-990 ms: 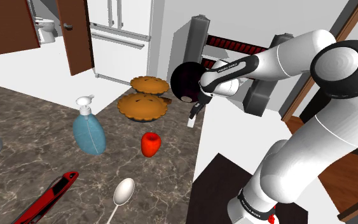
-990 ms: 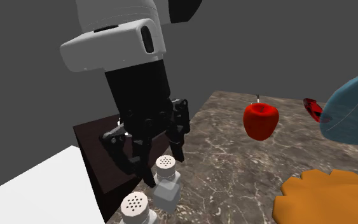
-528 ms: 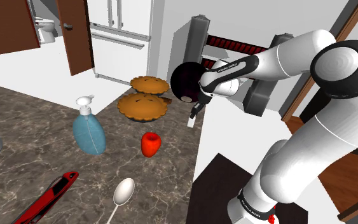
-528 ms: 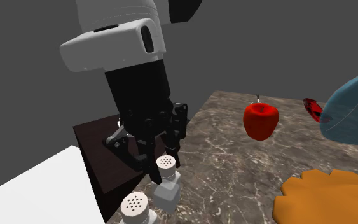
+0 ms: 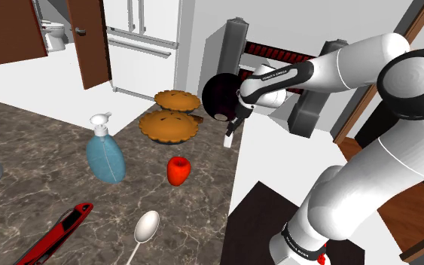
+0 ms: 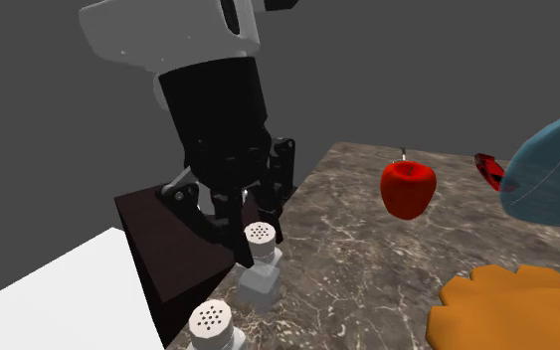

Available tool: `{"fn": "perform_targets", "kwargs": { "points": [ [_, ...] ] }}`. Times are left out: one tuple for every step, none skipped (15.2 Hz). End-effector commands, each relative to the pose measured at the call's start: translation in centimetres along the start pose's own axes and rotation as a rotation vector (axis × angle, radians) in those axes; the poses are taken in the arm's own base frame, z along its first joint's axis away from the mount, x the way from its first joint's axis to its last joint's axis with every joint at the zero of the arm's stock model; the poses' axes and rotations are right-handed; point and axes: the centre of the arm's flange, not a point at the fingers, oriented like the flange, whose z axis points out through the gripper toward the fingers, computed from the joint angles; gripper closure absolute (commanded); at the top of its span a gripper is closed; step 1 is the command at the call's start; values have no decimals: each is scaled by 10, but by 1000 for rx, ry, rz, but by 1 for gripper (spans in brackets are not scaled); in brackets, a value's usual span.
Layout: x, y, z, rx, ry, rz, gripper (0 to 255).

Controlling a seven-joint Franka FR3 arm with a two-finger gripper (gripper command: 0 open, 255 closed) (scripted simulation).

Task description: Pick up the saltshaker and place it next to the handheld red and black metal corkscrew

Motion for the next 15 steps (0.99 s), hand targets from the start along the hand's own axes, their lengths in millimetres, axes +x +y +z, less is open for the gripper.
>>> {"fn": "perform_targets", "kwargs": {
  "points": [
    [2, 0, -11, 0, 0, 0, 255],
    [3, 0, -16, 0, 0, 0, 255],
    [4, -1, -21, 0, 0, 0, 255],
    [5, -1, -27, 0, 0, 0, 255],
    [6, -2, -32, 0, 0, 0, 255],
    [7, -2, -37, 0, 0, 0, 255],
    [8, -3, -42, 0, 0, 0, 255],
    [9, -3, -47, 0, 0, 0, 255],
    [11, -4, -52, 0, 0, 0, 255],
    [12, -4, -57, 0, 0, 0, 255],
    [13, -5, -63, 0, 0, 0, 255],
    [14, -5, -68, 0, 0, 0, 255],
    [15, -6, -73, 0, 0, 0, 255],
    [16, -6, -78, 0, 0, 0, 255],
    [17, -7, -83, 0, 0, 0, 255]
  ]
}}
